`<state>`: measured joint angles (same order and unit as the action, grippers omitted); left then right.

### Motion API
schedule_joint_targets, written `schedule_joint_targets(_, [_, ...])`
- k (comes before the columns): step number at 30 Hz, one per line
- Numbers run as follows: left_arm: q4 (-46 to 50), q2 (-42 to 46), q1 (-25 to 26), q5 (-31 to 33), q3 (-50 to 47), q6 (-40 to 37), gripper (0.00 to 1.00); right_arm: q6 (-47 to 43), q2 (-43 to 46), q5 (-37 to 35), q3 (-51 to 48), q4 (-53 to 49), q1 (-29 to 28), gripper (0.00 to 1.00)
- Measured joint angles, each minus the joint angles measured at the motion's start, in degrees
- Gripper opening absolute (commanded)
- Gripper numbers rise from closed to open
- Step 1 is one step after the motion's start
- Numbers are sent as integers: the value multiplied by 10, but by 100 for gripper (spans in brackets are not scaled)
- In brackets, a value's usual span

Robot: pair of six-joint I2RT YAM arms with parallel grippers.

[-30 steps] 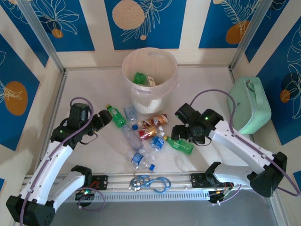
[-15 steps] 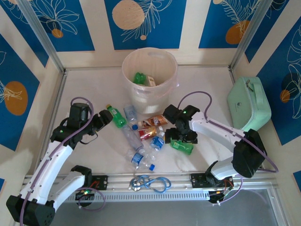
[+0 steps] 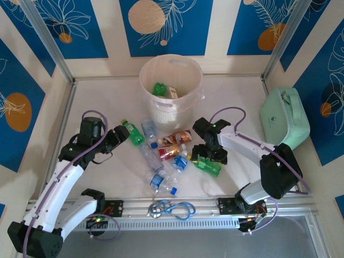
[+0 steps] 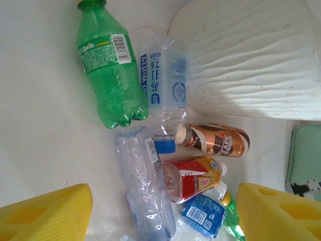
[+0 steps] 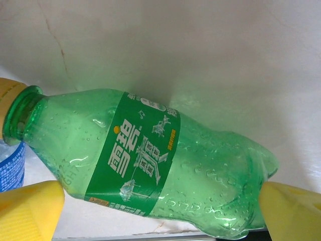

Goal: Put the plastic bottles in the bin

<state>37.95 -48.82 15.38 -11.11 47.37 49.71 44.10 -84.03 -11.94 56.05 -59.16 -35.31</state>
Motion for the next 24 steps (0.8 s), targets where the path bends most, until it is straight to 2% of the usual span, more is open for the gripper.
schedule_joint_targets(14, [-14,-4,0,-9,-6,10,73,23,17,30,-24,26,43,98])
schedule_joint_targets(19, [-16,-4,0,-9,-12,11,74,29,32,34,-34,30,39,100])
schedule_joint_targets(24, [-16,-4,0,-9,-14,13,74,24,40,34,-38,14,11,99])
